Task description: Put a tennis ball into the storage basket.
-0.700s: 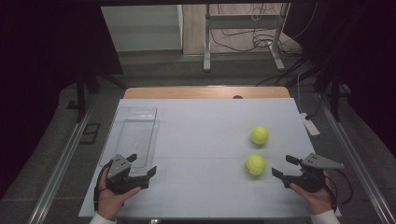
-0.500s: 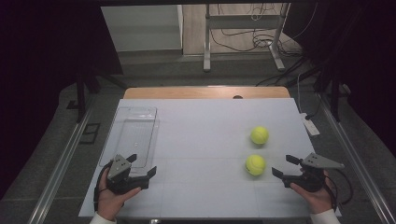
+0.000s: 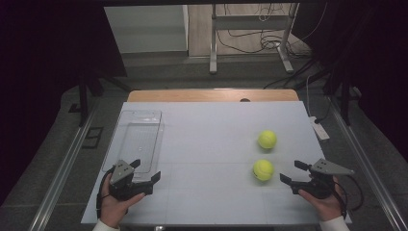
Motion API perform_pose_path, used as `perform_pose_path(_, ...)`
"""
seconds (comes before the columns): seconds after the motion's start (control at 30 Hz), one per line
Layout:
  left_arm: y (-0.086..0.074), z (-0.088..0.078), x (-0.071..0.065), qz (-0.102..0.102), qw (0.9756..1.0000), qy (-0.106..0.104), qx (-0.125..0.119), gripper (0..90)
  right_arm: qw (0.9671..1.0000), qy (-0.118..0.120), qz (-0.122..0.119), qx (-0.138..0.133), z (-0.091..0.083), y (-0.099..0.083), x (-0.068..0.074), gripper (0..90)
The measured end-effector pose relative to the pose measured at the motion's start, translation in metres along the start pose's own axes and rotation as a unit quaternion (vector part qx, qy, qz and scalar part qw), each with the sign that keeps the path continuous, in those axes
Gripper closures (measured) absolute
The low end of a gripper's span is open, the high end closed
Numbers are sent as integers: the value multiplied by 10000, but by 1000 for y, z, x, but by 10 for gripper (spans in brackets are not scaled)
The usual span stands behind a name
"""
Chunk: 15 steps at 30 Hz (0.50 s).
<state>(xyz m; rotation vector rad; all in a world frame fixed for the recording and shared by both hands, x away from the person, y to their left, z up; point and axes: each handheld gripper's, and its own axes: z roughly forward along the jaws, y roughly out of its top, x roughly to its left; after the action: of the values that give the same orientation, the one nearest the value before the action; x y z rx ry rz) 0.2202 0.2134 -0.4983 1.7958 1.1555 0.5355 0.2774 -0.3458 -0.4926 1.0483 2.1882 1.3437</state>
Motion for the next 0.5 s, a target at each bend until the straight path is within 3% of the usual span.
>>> perform_pose_path(0.23,7,4,-6,113,9999,-72,-32,123,10000,-84,10,-8,-1,-2,-1,183)
perform_pose_path(0.5,9,7,-9,55,10000,-75,5,122,9999,-102,-25,50,-2,-6,-1,183)
